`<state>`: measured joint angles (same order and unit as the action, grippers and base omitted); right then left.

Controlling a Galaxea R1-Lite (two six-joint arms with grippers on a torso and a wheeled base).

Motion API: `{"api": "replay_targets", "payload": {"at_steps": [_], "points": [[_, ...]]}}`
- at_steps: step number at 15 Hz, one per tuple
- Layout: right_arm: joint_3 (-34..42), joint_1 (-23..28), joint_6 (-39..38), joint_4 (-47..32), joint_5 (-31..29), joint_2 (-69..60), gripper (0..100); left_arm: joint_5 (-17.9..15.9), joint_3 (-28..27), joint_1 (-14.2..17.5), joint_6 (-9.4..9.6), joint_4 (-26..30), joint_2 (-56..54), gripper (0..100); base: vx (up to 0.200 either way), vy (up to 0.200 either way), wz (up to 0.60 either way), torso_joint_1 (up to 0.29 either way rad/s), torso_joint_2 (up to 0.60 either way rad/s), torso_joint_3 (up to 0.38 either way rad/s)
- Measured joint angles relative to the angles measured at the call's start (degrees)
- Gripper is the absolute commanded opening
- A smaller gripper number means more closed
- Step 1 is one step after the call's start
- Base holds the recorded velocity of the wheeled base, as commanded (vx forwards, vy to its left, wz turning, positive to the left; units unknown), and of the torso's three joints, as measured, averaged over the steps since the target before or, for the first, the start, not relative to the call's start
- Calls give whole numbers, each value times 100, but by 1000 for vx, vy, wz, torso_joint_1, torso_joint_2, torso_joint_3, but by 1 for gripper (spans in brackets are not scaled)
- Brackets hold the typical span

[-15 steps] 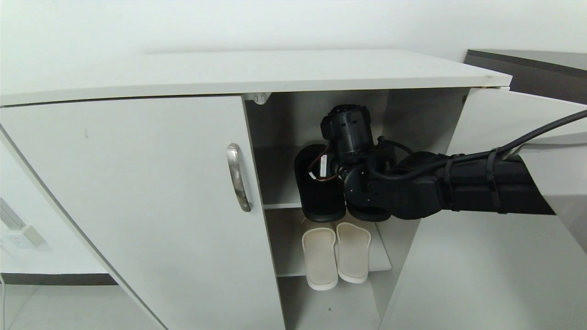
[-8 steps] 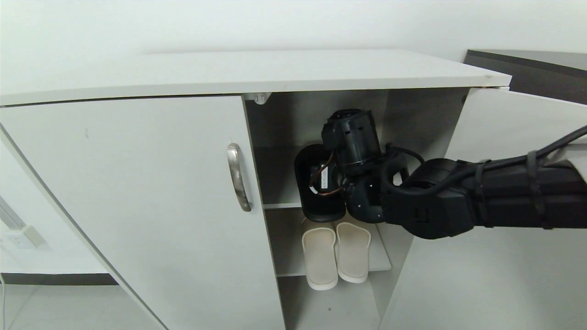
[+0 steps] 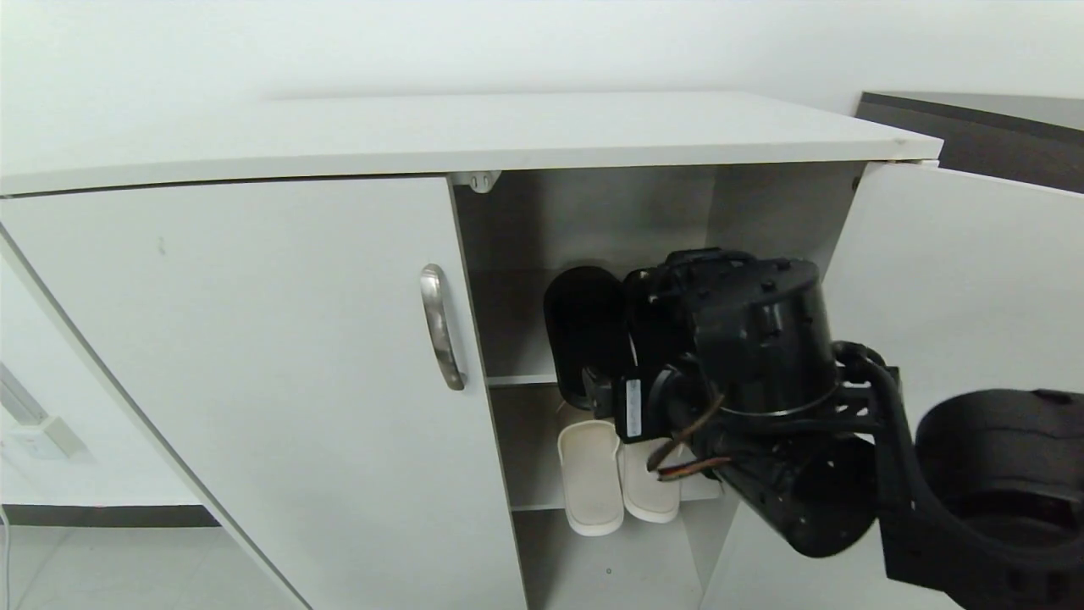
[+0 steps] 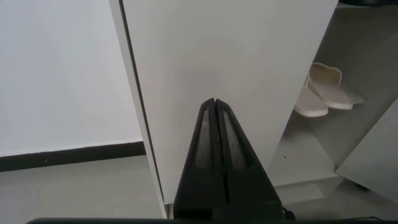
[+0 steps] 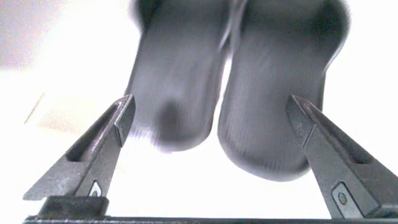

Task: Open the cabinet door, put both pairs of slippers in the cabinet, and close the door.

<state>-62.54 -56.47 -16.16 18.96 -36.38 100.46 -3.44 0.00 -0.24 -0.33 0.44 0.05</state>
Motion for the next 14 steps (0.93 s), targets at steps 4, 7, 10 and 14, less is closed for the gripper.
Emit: {"api": "replay_targets", "payload": {"at_steps": [4,7,10,14], "points": [[1381,-199,355,1306,696,-553,0,-4,0,-5,1,0,0,0,0,0,0,0,0,0],[1751,-229,421,1463,753,-684,0,-6,0,0,12,0,0,0,0,0,0,0,0,0],[1773,-240,427,1525,751,-667,0,-6,0,0,11,0,0,0,0,0,0,0,0,0],[1797,-240,427,1549,729,-581,0,-23,0,-2,38,0,0,0,-100,0,0,1,2,1]]}}
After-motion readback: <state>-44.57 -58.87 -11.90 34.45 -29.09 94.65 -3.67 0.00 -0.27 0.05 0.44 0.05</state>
